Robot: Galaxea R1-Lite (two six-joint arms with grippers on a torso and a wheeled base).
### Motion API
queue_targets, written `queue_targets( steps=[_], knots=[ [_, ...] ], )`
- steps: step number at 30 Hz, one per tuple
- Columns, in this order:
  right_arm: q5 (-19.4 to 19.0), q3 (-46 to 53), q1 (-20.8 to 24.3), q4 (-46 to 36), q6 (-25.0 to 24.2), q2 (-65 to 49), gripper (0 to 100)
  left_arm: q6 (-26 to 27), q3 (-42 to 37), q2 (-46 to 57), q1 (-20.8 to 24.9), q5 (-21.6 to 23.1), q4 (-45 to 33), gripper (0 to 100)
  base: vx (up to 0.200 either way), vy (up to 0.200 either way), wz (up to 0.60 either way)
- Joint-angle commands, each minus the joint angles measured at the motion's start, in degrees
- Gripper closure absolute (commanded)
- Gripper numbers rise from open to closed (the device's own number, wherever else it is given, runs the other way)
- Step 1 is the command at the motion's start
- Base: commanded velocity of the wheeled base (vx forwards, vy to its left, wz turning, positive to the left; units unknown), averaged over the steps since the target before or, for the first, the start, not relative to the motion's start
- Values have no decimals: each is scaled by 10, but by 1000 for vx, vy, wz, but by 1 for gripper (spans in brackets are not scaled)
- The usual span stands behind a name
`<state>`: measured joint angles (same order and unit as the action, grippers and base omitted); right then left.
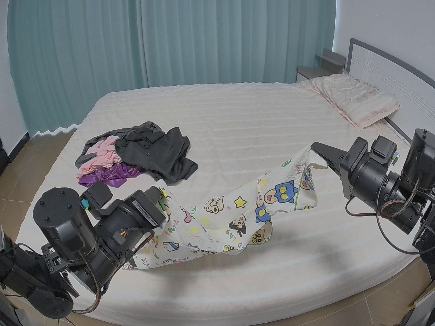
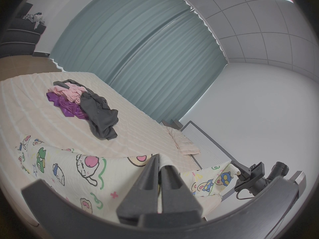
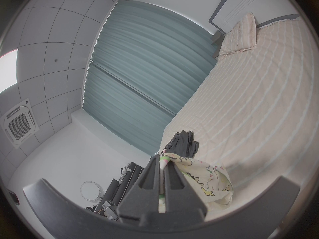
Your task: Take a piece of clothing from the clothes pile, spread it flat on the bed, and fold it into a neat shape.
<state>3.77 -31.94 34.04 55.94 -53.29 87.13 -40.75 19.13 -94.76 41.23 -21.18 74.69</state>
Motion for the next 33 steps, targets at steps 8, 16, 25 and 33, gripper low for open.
queue_targets(
  steps=[8, 16, 25, 33],
  knots=[
    [0, -1, -5, 0, 1, 0, 100, 0, 0, -2, -1, -1, 0, 100, 0, -200, 0],
    [1, -5, -9, 0, 0, -1, 100, 0, 4, -2, -2, -1, 0, 100, 0, -200, 0],
    [1, -5, -10, 0, 0, 1, 100, 1, 4, -2, -3, -2, 0, 100, 0, -200, 0],
    [1, -5, -9, 0, 0, -2, 100, 1, 4, -1, -4, -2, 0, 100, 0, -200, 0]
  ],
)
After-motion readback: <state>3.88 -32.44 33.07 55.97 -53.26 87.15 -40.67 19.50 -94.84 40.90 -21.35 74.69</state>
